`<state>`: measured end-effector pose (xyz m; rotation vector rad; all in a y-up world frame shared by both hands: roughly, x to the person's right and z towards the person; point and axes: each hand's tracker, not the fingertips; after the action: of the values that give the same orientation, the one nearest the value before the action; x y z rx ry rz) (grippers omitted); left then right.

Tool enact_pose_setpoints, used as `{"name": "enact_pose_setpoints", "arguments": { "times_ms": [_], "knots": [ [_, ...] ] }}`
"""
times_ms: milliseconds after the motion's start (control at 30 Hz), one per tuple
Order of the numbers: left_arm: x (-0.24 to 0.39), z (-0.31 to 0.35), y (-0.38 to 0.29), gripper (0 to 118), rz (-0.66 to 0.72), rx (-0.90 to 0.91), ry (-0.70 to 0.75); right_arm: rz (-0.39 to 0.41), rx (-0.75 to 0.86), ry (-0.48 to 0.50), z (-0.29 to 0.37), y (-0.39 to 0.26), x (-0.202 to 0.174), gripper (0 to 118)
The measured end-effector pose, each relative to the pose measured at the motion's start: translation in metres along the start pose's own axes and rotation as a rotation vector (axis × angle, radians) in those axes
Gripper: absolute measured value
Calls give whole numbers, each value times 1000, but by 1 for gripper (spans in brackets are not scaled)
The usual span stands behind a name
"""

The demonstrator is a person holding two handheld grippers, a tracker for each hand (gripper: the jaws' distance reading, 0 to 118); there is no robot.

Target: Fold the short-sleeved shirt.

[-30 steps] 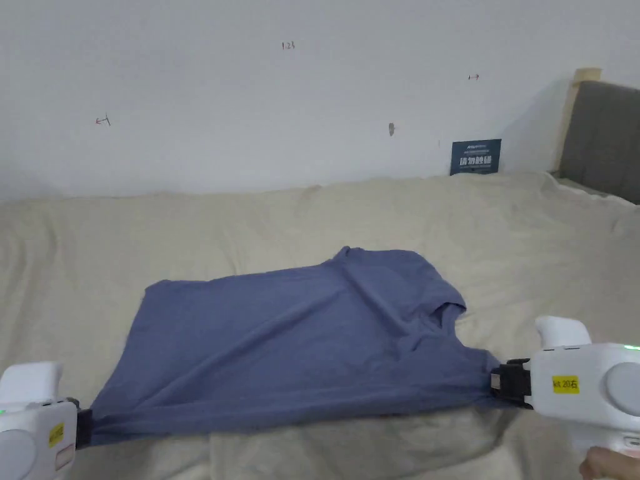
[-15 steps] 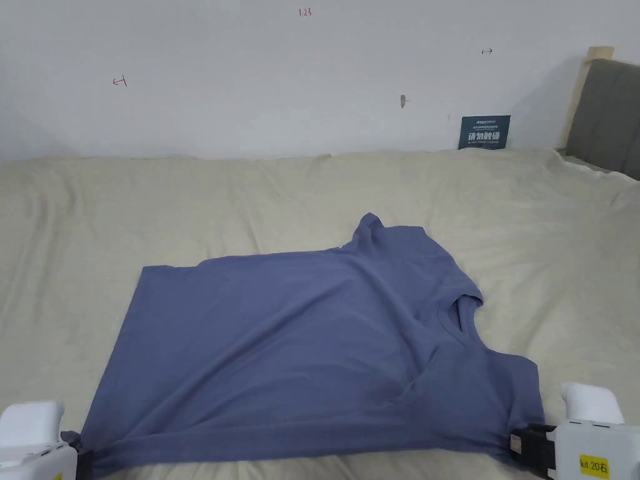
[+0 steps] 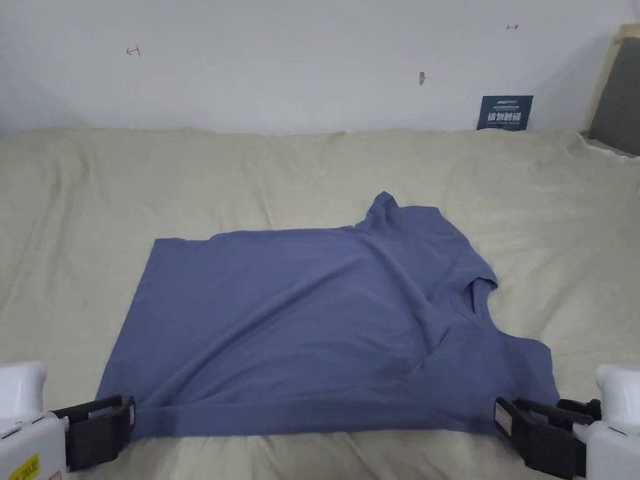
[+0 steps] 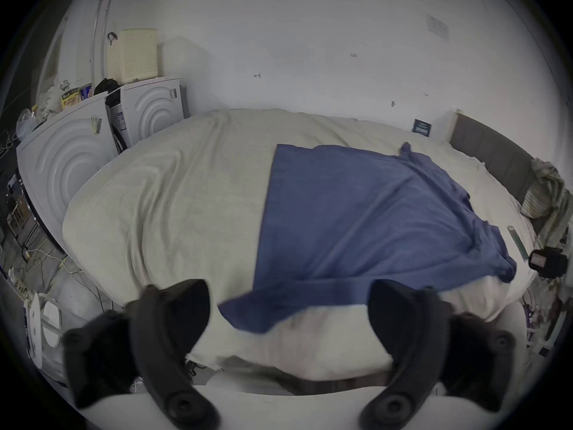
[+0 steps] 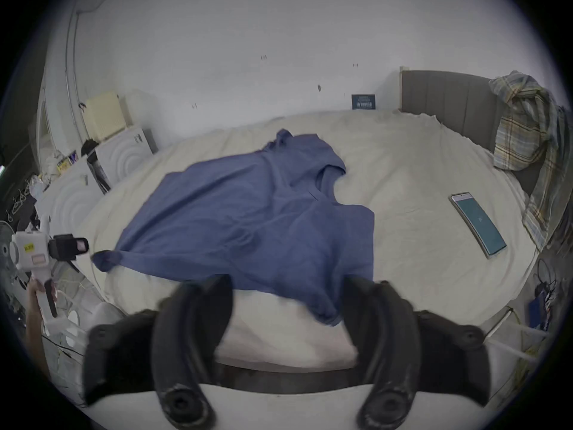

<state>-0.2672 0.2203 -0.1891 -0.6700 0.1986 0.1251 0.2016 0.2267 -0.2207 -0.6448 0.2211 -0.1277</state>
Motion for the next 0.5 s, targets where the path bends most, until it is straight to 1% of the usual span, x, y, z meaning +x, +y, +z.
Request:
{"name": "enact_pose_setpoints", "arguments": {
  "times_ms": [33, 67, 100, 133, 167, 200, 233, 267, 400, 500],
  "knots": [
    [6, 7, -6, 73, -10, 0, 4, 4, 5, 12, 3, -4, -5, 40],
    [10, 10, -11, 73, -30, -6, 11, 10, 8, 17, 4, -9, -9, 40],
    [14, 11, -19, 46, -41, -5, 17, -6, 4, -2, 3, -13, -13, 9],
    [16, 9, -26, 24, -51, -11, 15, -17, -6, 3, -1, -18, -13, 0],
    [15, 4, -31, 8, -62, -42, 22, -31, -20, 28, -4, -21, -13, 0],
    [13, -2, -36, 6, -55, -90, 9, -38, -73, 68, -10, -23, -13, 0],
    [12, -5, -41, 2, -47, -123, 2, -37, -68, 55, -15, -26, -14, 0],
    [11, -3, -44, 0, -34, -104, 11, -39, -65, 44, -18, -29, -16, 0],
    [0, -4, -46, 0, 31, -100, 16, -55, -117, 79, -31, -32, -15, 0],
    [-14, -7, -37, 1, 54, -69, 27, -33, -137, 78, -39, -32, -19, 0]
  ]
}}
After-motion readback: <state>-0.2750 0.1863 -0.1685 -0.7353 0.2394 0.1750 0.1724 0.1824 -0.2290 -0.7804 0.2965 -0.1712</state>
